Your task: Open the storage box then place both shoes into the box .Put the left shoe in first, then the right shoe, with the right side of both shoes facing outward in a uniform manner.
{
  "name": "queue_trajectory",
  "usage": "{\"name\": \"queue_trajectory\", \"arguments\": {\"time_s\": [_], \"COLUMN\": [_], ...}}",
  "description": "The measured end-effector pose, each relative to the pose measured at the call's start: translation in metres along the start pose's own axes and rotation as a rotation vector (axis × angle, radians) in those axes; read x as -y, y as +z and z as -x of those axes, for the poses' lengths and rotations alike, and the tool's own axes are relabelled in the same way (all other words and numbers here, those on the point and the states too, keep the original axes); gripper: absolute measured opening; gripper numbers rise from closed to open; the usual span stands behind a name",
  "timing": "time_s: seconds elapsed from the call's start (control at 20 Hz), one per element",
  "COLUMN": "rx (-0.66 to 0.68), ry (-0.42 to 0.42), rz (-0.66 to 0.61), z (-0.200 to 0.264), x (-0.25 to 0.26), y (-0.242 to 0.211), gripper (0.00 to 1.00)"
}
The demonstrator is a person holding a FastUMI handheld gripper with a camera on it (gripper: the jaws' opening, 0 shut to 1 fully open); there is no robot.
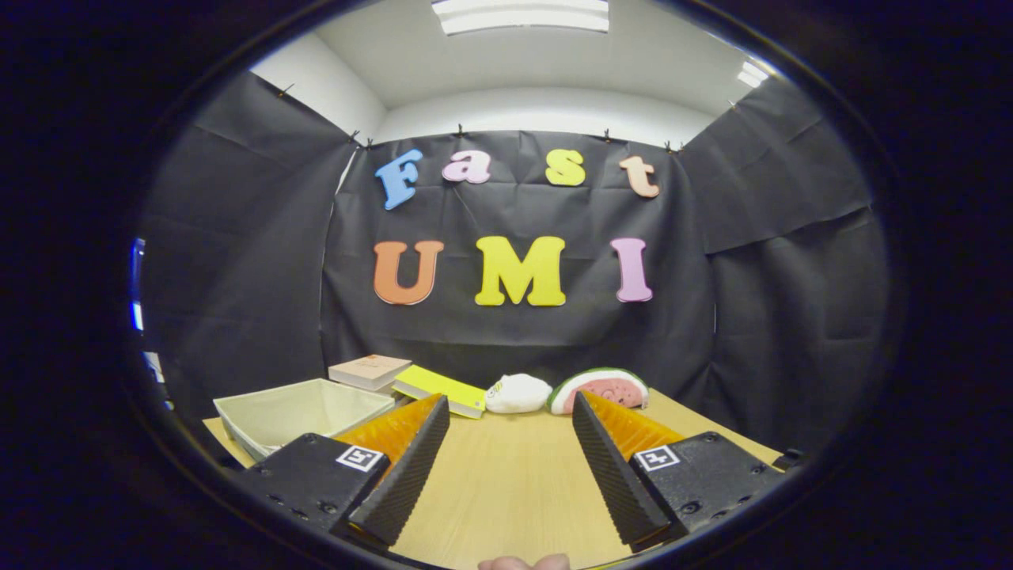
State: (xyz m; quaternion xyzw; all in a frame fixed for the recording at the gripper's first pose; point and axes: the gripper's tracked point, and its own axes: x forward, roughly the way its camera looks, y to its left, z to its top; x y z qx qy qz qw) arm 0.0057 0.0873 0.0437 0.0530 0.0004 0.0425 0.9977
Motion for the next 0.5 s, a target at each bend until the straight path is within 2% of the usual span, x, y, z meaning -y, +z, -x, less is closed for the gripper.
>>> {"name": "queue_trajectory", "arguments": {"time_s": [0.5], "rx": [0.010], "ry": [-0.034], "rz": [0.040], "z": [0.009], "x": [0.012], "y": [0.007], "gripper": [0.99]}}
